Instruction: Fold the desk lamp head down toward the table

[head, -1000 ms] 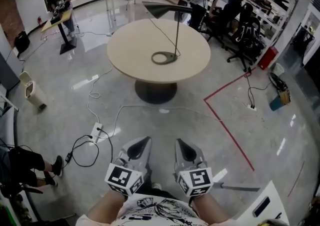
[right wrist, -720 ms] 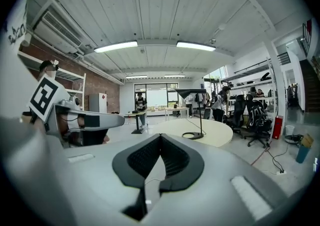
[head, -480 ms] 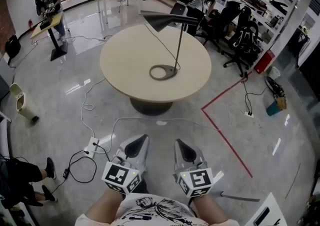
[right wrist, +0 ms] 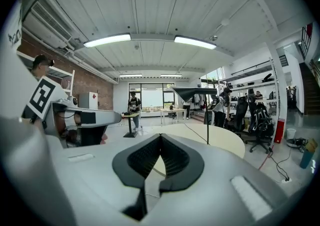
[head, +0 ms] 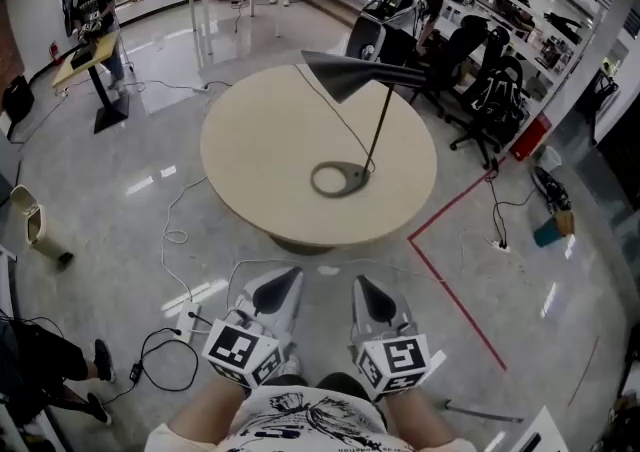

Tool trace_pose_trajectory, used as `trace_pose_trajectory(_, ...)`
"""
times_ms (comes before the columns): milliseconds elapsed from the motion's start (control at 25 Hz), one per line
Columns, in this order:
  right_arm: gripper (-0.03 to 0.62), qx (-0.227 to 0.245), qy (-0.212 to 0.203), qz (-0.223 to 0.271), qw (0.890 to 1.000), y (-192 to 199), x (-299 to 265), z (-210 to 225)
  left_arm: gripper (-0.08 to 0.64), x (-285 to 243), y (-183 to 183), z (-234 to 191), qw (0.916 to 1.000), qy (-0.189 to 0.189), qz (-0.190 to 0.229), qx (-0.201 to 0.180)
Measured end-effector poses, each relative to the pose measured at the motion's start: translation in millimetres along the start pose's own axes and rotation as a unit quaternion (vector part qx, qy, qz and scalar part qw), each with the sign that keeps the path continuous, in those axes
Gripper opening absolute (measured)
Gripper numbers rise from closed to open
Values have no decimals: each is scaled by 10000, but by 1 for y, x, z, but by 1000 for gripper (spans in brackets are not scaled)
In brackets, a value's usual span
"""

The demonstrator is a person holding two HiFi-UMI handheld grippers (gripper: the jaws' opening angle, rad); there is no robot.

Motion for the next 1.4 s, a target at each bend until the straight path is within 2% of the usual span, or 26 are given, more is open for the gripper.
trace_pose_trajectory(200, 9, -44, -71, -64, 9999, 1, -32, 9, 6, -19, 4, -20, 9999, -68, -152, 18)
trace_pose_trajectory(360, 9, -47, -270, -116, 9996, -2, -60, 23, 6, -39, -5, -44, 9992, -388, -111, 55)
trace_pose_trajectory(760, 9, 250, -920, -60, 9954, -27, -137, 103, 6, -132, -19, -65, 9956, -918, 186, -6)
trace_pose_trajectory(1000, 9, 406, -1176, 273, 9919, -60, -174, 145, 6, -177, -31, -77, 9911, -1284, 349, -66)
trace_pose_trajectory(1120, 9, 446, -1275, 305, 9904, -69, -191, 155, 6, -184, -39, -86, 9879, -1481, 436, -136)
trace_pose_trajectory(1400, 9, 439, -1412, 266, 9887, -80, -220, 154, 6, -192, -72, -117, 9840, -1646, 619, -282)
Point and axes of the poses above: the fingertips, and each gripper's own axes: x backward along the fingers, z to its right, y out of its underside, the point moved 2 cm from there along x, backward along the fingers
